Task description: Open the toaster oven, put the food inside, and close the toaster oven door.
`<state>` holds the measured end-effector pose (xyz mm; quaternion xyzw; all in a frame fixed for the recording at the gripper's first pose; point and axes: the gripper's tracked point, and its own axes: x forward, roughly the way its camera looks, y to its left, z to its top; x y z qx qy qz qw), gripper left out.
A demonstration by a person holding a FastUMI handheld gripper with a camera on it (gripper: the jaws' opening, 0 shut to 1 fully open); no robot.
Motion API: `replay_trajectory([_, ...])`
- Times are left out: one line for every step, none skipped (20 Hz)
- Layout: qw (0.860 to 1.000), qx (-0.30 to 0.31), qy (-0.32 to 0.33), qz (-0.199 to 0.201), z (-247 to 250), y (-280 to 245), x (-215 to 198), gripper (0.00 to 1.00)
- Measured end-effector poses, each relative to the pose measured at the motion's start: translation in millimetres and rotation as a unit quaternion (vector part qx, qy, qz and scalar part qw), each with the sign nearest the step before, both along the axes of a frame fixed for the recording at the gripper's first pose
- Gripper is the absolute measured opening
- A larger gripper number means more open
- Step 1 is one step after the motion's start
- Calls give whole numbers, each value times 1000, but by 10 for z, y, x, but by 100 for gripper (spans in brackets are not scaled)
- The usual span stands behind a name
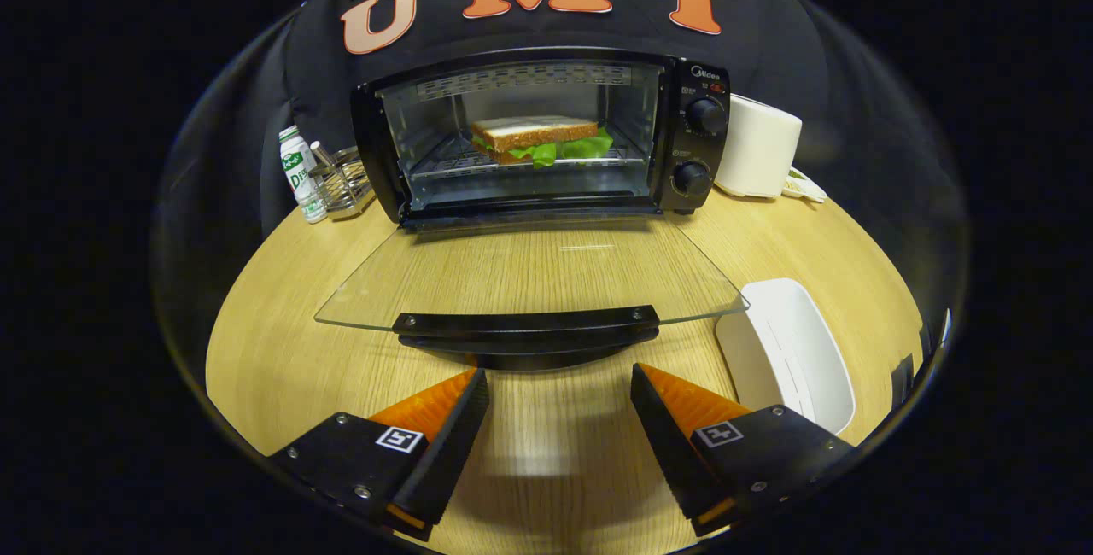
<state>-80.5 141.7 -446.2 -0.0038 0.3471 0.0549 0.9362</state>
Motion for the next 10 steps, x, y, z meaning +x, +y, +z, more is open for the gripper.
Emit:
replay_trajectory([1000,-1,-3,2,60,3,6,99])
replay_trajectory([1000,-1,-9,4,118,3,25,99])
replay_trajectory([1000,-2,-17,6,197,12,52,100])
replay_trajectory([1000,-2,-26,5,283,1,91,100])
replay_trajectory([999,0,-34,3,382,-4,134,99])
replay_trajectory([999,4,-42,0,475,-13,184,100])
replay_trajectory([999,9,-49,-4,563,-27,238,100])
replay_trajectory([998,15,-56,-8,640,-47,292,100])
replay_trajectory([998,22,-64,-12,735,-66,354,100])
replay_trajectory([997,26,-73,-15,815,-78,416,100])
